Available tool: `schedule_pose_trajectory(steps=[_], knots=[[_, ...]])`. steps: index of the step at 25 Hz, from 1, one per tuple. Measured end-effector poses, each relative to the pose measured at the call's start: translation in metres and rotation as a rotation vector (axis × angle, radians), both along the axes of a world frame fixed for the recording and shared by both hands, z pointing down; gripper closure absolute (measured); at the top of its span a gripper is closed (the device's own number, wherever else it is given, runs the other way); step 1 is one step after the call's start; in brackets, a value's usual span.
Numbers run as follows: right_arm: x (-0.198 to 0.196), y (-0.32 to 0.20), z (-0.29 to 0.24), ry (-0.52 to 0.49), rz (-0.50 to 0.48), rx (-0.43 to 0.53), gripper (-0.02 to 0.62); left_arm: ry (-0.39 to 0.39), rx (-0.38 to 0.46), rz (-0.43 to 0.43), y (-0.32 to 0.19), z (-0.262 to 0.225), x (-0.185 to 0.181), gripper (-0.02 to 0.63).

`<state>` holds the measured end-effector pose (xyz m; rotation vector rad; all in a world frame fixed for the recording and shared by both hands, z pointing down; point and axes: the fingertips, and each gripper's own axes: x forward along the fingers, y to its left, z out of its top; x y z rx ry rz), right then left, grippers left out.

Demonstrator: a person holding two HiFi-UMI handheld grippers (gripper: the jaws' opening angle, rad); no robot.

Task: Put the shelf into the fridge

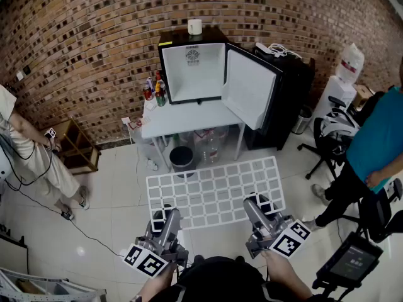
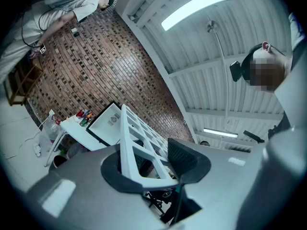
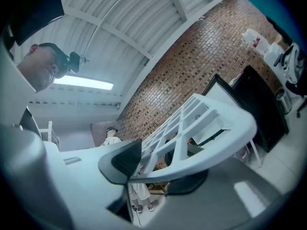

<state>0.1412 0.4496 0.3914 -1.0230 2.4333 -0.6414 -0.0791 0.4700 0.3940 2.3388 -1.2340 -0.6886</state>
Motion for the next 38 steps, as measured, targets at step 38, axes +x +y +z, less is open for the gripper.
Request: schedule_pose_trajectory(steps=[38], knots=[[-0.042, -0.139, 0.0, -0.02, -0.002, 0.008, 0.434, -0.02, 0.001, -0.011, -0.137, -0.004, -0.042, 0.454]])
